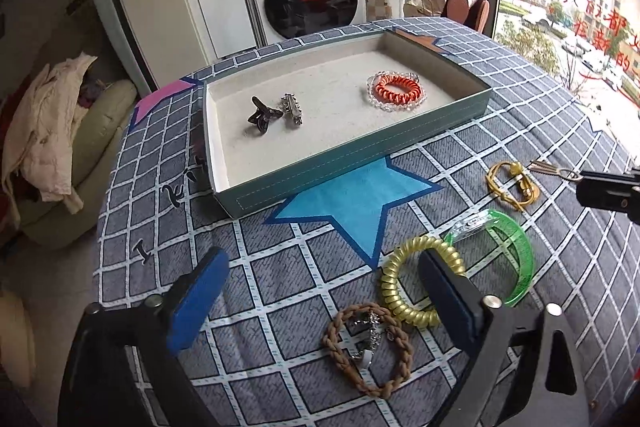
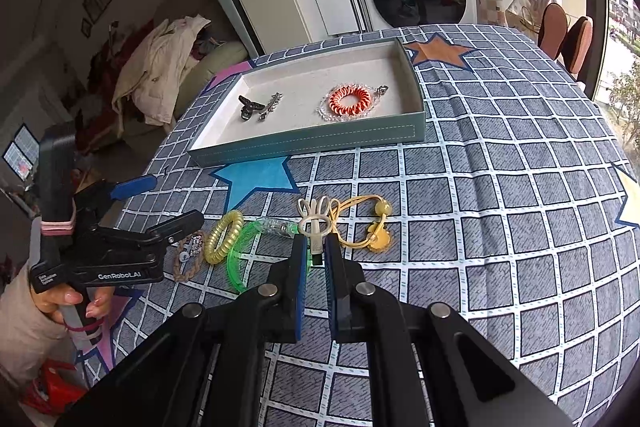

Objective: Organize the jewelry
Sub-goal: 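Carry the yellow coil bracelet and bunny keychain with both grippers into the tray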

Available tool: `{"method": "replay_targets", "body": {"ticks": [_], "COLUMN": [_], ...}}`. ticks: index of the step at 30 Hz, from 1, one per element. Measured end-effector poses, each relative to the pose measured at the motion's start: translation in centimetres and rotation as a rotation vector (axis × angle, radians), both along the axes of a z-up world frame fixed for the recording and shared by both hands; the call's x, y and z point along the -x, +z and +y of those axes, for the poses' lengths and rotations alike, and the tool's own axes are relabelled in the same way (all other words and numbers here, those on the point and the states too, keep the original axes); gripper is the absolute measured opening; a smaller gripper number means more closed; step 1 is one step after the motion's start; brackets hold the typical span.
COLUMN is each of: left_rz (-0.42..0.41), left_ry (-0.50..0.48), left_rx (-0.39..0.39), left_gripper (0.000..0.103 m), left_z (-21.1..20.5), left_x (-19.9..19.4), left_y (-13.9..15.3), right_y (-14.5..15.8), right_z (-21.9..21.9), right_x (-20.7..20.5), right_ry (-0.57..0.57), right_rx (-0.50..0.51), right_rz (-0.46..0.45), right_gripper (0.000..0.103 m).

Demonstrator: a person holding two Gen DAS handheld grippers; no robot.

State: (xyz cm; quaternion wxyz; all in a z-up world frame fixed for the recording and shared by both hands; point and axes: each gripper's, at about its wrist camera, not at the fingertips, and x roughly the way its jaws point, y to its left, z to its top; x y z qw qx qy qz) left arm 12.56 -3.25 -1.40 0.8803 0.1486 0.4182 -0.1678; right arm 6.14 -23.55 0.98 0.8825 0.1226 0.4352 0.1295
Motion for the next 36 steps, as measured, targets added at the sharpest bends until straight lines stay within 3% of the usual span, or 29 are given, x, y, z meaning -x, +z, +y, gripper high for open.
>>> {"method": "replay_targets", "body": {"ticks": [7, 11, 14, 16, 19, 28, 36], "left_rz": [0.045, 0.073, 0.099, 0.116, 0.109, 0.105, 0.043], "left_ry": [-0.183, -0.237, -0.254, -0.279, -0.282, -0.163, -0.084], "left_rx": [-0.093, -0.126, -0.099, -0.086, -0.072, 0.089, 0.138], "left_gripper": [0.093, 0.089, 0.07, 0.032, 0.03, 0.03, 0.03], "left_z": [-2.4, -3.5, -3.8, -4.2, -4.1, -1.7, -0.6], "left_x": [-0.1, -0.1, -0.4, -0.2, 0.0, -1.0, -3.5], "left_y": [-1.3, -2.2, -2.3, -2.4, -2.4, -0.3, 2.2], "right_y": [0.3, 0.2, 0.2, 0.2, 0.1, 0.7, 2.2], "right_z": [-0.1, -0.2, -0.2, -0.2, -0.2, -0.3, 0.8], "right_x": [0.2, 0.1, 0.2, 0.1, 0.1, -1.0, -4.2], "right_ry": [-0.004, -0.008, -0.009, -0.009, -0.013, -0.027, -0.013], "right_rx": [0.001, -0.002, -0.007, -0.009, -0.007, -0.009, 0.013], "right_rz": [-0.005, -0.003, -0.003, -0.002, 0.0, -0.006, -0.034], "right_gripper": [0.009, 0.009, 0.009, 0.009, 0.009, 0.009, 0.009]}}
